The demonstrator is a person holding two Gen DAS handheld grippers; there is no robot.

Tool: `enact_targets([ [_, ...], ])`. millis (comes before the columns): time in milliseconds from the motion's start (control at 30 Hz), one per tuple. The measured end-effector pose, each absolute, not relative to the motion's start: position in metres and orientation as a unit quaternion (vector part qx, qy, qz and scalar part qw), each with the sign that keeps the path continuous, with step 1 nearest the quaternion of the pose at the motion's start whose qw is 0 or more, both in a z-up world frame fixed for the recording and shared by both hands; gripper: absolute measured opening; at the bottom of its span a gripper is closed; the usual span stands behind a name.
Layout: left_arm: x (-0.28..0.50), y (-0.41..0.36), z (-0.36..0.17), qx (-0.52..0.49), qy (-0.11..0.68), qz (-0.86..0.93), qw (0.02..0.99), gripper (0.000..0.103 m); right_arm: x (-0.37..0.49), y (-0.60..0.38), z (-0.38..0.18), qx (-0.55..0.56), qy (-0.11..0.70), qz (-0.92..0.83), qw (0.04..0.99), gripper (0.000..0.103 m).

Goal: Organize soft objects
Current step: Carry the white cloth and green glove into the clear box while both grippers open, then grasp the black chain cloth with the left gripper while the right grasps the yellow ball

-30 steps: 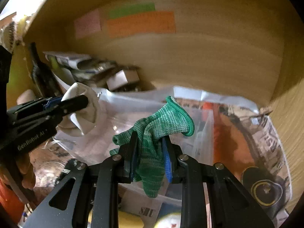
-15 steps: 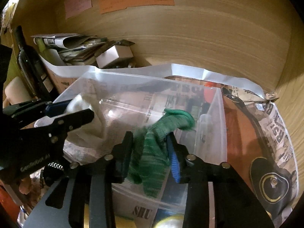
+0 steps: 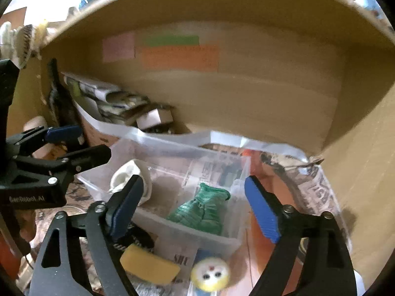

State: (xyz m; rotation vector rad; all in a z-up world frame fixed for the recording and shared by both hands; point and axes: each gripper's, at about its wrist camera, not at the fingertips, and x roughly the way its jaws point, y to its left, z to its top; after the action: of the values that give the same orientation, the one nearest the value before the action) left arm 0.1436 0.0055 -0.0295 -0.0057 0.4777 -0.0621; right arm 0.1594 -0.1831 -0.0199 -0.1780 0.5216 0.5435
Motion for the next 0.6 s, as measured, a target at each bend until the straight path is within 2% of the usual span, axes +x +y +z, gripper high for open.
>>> enact_targets([
  [33,0.137,0.004,-0.027,0.000,0.230,-0.031,0.973,0.103,0.155,-0.185,-0.018,-0.085,0.250,0.266,0.927,0.085],
  [133,0.124,-0.001,-0.028,0.015,0.225,-0.034,0.974,0.103,0.139,-0.197,-0.013,-0.075,0.239,0.266,0.931,0.089],
  [300,0.114,-0.003,-0.050,0.033,0.245,-0.036,0.968,0.103,0.124,-0.212,-0.021,-0.067,0.241,0.245,0.937,0.090],
  [600,0.131,0.017,-0.109,0.015,0.320,-0.031,0.947,0.103,0.135,-0.239,-0.076,-0.042,0.324,0.206,0.923,0.090],
])
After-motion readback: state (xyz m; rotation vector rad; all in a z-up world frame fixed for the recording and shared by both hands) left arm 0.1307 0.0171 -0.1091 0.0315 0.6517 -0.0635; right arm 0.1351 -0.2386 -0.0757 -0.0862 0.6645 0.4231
